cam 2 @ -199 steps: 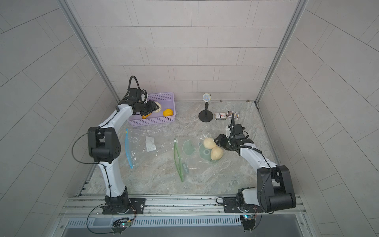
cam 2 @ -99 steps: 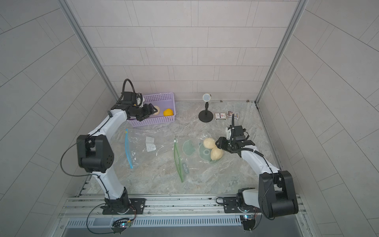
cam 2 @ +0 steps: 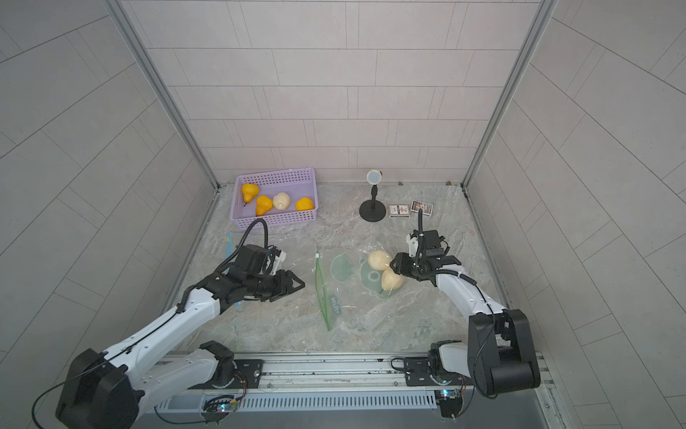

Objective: Open the zip-top bag and take out the pear
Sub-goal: Adjust the zipper food storage bag at the center of the board.

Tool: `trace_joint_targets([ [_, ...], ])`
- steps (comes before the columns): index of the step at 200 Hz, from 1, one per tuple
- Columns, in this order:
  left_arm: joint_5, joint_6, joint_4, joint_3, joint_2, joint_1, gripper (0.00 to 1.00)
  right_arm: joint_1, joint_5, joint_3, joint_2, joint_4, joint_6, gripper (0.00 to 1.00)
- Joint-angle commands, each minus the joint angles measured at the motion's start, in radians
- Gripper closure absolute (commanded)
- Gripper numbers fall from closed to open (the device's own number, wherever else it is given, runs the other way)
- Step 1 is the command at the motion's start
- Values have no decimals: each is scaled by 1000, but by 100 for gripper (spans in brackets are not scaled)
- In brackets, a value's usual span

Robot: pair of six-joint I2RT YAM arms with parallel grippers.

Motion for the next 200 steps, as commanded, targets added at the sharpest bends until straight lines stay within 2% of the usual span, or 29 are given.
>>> trace_joint_targets([
  [1, 18, -152, 219, -43, -4, -17, 52, 0, -5, -23, -13, -20, -20, 47],
  [35, 34, -245, 414, -50, 137, -105, 56, 0, -7, -42, -17, -16, -21, 49],
  [63, 66, -289, 571, -37, 279, -129, 61, 1, -10, -56, -16, -6, -16, 50],
  [98, 36, -254, 585, 4, 395, -142, 63, 11, -11, -63, -12, 4, -14, 51],
  [117, 28, -302, 689, 12, 449, -158, 64, 24, -10, -63, 2, 13, -13, 52],
  [146, 46, -367, 810, 39, 516, -224, 55, 46, -4, -92, 22, 18, -13, 50],
  [164, 73, -426, 932, 14, 567, -237, 47, 60, -5, -95, 29, 19, -14, 49],
  [176, 71, -418, 945, -6, 586, -237, 46, 69, -5, -103, 31, 18, -13, 49],
  [191, 70, -420, 987, -41, 612, -237, 46, 73, -1, -116, 36, 20, -13, 52],
  [200, 73, -439, 1044, -63, 634, -237, 45, 74, -2, -115, 36, 19, -11, 59],
])
